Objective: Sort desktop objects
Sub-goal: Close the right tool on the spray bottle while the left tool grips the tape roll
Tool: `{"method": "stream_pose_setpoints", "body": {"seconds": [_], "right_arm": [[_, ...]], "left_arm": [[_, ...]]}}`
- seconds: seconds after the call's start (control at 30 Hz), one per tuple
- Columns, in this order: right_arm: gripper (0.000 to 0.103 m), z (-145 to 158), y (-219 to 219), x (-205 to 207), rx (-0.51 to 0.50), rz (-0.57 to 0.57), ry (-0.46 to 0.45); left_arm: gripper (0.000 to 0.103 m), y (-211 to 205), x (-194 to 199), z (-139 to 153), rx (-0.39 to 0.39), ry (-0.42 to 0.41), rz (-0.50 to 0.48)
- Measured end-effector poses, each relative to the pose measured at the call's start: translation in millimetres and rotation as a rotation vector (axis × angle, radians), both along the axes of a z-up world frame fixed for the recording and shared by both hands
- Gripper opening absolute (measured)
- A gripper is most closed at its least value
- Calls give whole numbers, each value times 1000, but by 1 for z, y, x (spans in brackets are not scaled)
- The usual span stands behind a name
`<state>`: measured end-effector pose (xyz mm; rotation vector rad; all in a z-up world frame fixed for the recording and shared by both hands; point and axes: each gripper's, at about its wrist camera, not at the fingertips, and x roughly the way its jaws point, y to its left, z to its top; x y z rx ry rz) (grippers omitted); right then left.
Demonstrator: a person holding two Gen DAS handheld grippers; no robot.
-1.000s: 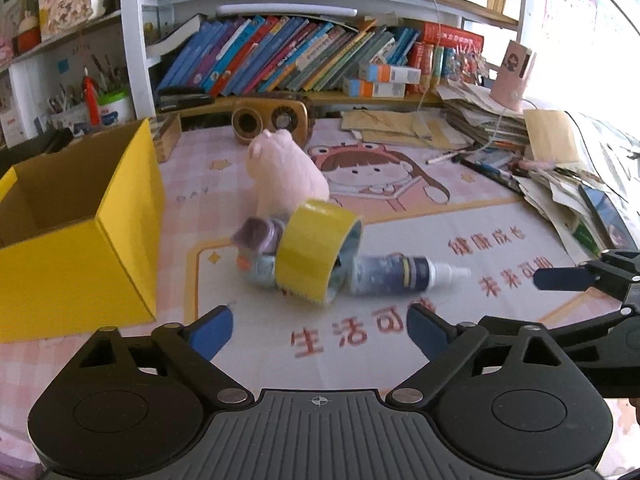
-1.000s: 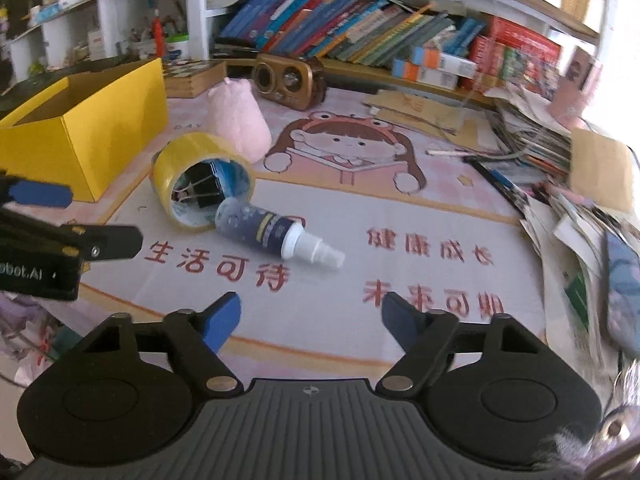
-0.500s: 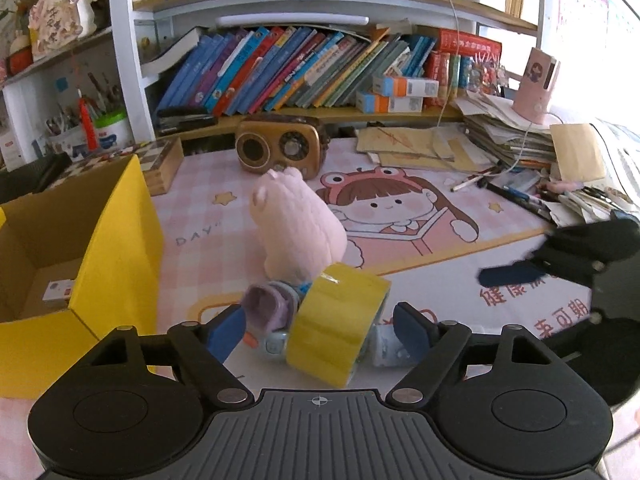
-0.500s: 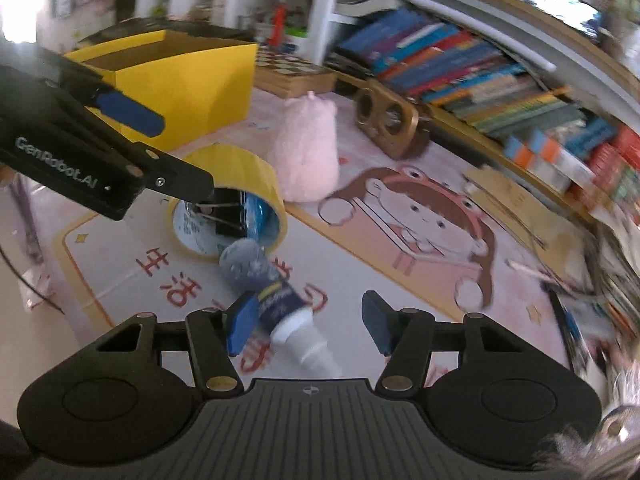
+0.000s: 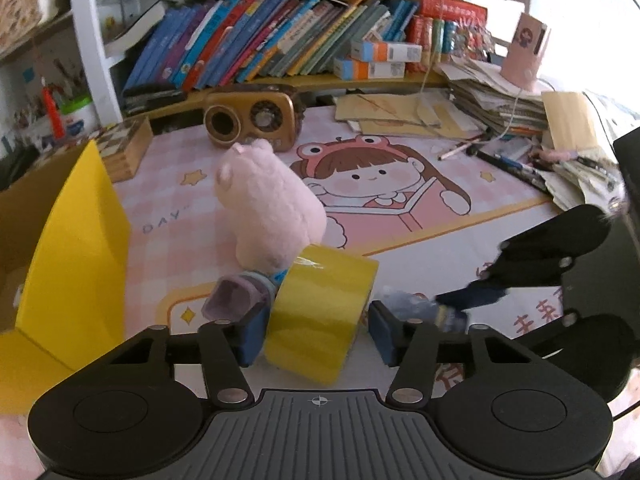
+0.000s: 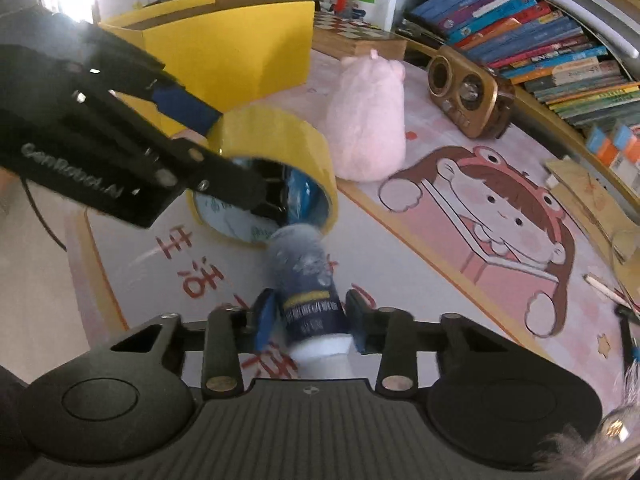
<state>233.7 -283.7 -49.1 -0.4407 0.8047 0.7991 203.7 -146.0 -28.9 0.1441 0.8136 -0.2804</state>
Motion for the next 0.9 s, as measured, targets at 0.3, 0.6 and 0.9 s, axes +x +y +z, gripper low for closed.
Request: {"method": "stream_pose_setpoints", "body": {"seconds": [0.3, 0.6, 0.9], "right_arm": [[31, 1, -46, -16, 11, -247, 42], [31, -7, -35, -7, 11, -299, 54], [32, -9, -38, 1, 37, -316, 67]], "left_arm": [[41, -19, 1, -1, 48, 21, -61], [40, -27, 18, -4, 47, -3, -15], [40, 11, 20, 43, -370, -17, 97]]}}
